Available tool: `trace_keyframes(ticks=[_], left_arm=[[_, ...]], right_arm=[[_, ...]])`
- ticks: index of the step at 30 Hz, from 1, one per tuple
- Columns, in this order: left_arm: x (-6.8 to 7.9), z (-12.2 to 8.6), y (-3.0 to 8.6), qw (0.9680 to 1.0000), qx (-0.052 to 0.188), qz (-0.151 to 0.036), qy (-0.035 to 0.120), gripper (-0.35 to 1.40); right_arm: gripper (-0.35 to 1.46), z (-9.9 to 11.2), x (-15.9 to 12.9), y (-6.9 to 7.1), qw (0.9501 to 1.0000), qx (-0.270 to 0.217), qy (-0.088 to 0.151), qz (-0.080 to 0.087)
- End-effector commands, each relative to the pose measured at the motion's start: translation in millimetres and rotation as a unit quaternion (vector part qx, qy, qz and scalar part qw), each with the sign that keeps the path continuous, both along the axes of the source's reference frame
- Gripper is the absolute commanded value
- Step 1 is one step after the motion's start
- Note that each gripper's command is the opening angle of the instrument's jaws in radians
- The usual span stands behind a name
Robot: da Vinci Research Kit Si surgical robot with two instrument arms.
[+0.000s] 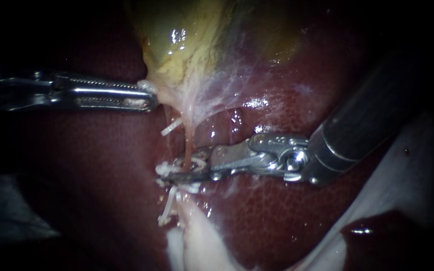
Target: Clipping third clip right tube
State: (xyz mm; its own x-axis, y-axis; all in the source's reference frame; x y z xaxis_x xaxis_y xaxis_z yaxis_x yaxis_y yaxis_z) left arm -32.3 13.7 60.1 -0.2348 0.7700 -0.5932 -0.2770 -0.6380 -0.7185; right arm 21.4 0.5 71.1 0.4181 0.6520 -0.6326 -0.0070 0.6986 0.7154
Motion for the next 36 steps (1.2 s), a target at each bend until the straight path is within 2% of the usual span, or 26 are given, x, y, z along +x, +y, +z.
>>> trace_keyframes(ticks=[1, 4, 7, 13, 16, 22, 27, 36], left_arm=[[0.0, 0.0, 0.0, 1.0000, 0.000, 0.000, 0.000, -0.35], [0.1, 0.0, 0.0, 1.0000, 0.000, 0.000, 0.000, -0.35], [0.3, -0.1, 0.0, 1.0000, 0.000, 0.001, -0.001, -0.35], [0.7, -0.1, 0.1, 1.0000, 0.001, 0.002, -0.001, -0.35], [0.8, 0.0, 0.1, 1.0000, 0.001, 0.002, -0.002, -0.35], [1.1, 0.1, 0.2, 1.0000, 0.001, 0.003, -0.002, -0.35], [1.3, 0.2, 0.3, 1.0000, 0.002, 0.004, -0.003, -0.35], [1.3, 0.2, 0.4, 1.0000, 0.002, 0.004, -0.003, -0.35]], right_arm=[[0.16, -0.1, -0.1, 0.0, 1.0000, 0.000, 0.000, 0.000], [0.41, -0.1, -0.2, 0.1, 1.0000, 0.001, 0.005, 0.001], [0.48, -0.3, -0.5, 0.1, 0.9999, 0.003, 0.014, 0.009], [0.50, -1.0, -1.7, 1.0, 0.9992, 0.009, 0.032, 0.023], [0.50, -1.4, -2.4, 1.7, 0.9985, 0.016, 0.045, 0.025], [0.50, -1.4, -3.2, 2.2, 0.9961, 0.032, 0.082, 0.013], [0.50, -1.1, -3.0, 2.5, 0.9920, 0.050, 0.115, 0.011], [0.50, -0.7, -1.3, 3.2, 0.9817, 0.096, 0.163, 0.023]])
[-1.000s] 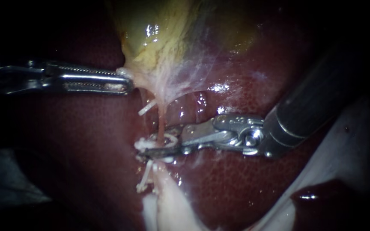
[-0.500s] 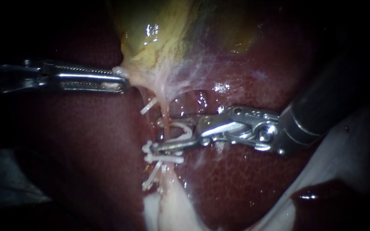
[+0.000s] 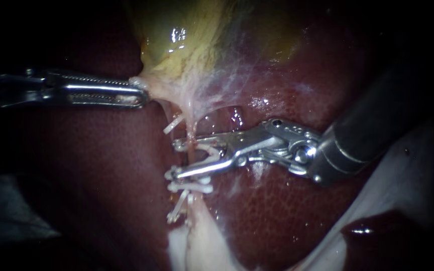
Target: Clipping third clip right tube
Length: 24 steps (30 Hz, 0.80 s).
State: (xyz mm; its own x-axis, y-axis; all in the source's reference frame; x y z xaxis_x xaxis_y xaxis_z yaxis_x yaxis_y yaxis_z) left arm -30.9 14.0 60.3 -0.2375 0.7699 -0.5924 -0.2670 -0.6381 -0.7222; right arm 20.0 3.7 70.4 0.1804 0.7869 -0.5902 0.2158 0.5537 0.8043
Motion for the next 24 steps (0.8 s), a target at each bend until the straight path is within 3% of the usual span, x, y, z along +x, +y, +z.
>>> trace_keyframes(ticks=[1, 9, 24], left_arm=[[0.0, 0.1, 0.0, 1.0000, 0.000, -0.001, 0.001, -0.35], [0.3, 0.4, 0.3, 1.0000, -0.001, -0.002, 0.002, -0.35], [0.8, 1.1, 0.7, 1.0000, -0.002, -0.003, 0.003, -0.35]], right_arm=[[0.50, -0.1, 0.1, 0.0, 1.0000, 0.003, 0.003, 0.001], [0.50, -1.7, 0.3, 0.9, 0.9997, 0.012, 0.018, 0.010], [0.41, -4.7, -0.1, 2.0, 0.9995, 0.021, 0.020, 0.015]])
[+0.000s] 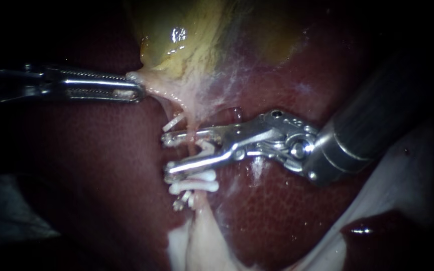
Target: Clipping third clip right tube
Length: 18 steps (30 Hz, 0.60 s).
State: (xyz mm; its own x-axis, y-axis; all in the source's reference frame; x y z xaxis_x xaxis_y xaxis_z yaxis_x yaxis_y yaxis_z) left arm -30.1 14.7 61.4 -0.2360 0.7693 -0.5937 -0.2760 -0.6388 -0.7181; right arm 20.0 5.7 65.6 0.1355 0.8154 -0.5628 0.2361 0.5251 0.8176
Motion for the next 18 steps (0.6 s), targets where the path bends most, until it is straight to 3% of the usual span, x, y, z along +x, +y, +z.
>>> trace_keyframes(ticks=[1, 18], left_arm=[[0.0, 0.0, 0.0, 1.0000, 0.000, -0.001, 0.001, -0.35], [-0.1, 0.2, -0.1, 1.0000, -0.001, -0.001, 0.001, -0.35]], right_arm=[[0.39, 0.0, -0.1, 0.1, 1.0000, 0.000, -0.002, 0.003], [-0.10, 0.2, -0.9, 1.4, 0.9995, 0.001, -0.017, 0.026]])
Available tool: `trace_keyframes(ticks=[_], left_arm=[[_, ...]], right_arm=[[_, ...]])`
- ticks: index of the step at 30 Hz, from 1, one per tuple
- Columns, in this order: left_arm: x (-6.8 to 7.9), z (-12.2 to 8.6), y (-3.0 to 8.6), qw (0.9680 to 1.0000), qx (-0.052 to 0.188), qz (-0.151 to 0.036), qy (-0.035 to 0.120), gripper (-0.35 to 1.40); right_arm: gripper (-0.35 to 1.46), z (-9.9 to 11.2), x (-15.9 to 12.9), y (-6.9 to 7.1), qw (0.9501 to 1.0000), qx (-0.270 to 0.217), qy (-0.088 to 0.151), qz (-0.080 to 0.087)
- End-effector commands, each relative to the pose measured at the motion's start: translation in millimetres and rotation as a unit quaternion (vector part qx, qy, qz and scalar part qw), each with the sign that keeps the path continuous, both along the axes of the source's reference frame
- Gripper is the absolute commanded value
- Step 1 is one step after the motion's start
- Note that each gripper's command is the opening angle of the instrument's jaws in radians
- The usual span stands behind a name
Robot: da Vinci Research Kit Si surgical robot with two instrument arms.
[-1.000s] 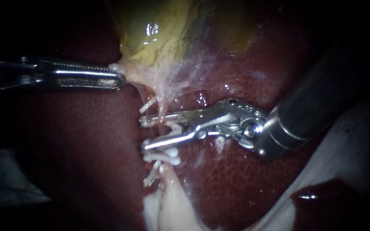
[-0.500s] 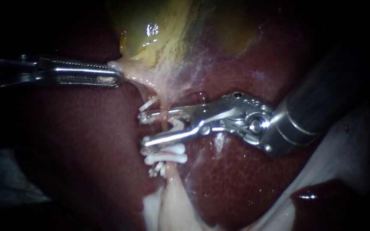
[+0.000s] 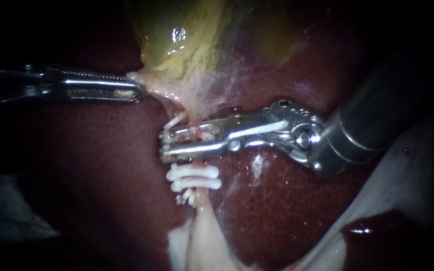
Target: Clipping third clip right tube
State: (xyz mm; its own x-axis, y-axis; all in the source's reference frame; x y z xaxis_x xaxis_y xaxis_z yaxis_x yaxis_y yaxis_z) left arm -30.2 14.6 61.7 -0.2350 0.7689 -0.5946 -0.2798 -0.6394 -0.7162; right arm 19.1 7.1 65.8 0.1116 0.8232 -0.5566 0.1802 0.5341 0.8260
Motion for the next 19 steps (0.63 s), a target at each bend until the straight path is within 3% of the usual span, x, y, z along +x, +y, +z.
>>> trace_keyframes(ticks=[1, 3, 6, 19], left_arm=[[0.0, 0.0, 0.0, 1.0000, 0.000, 0.000, 0.000, -0.35], [0.0, 0.0, 0.0, 1.0000, 0.000, 0.000, 0.000, -0.35], [0.0, 0.0, 0.0, 1.0000, 0.000, 0.000, 0.000, -0.35], [0.0, 0.0, 0.0, 1.0000, 0.000, 0.000, 0.000, -0.35]], right_arm=[[-0.16, 0.1, -0.1, 0.0, 1.0000, 0.000, 0.000, 0.000], [-0.35, 0.1, -0.3, 0.1, 1.0000, 0.006, -0.001, 0.000], [-0.35, 0.2, -0.5, 0.1, 0.9997, 0.023, -0.005, 0.000], [-0.35, 0.4, -0.6, 0.0, 0.9997, 0.021, -0.011, -0.006]])
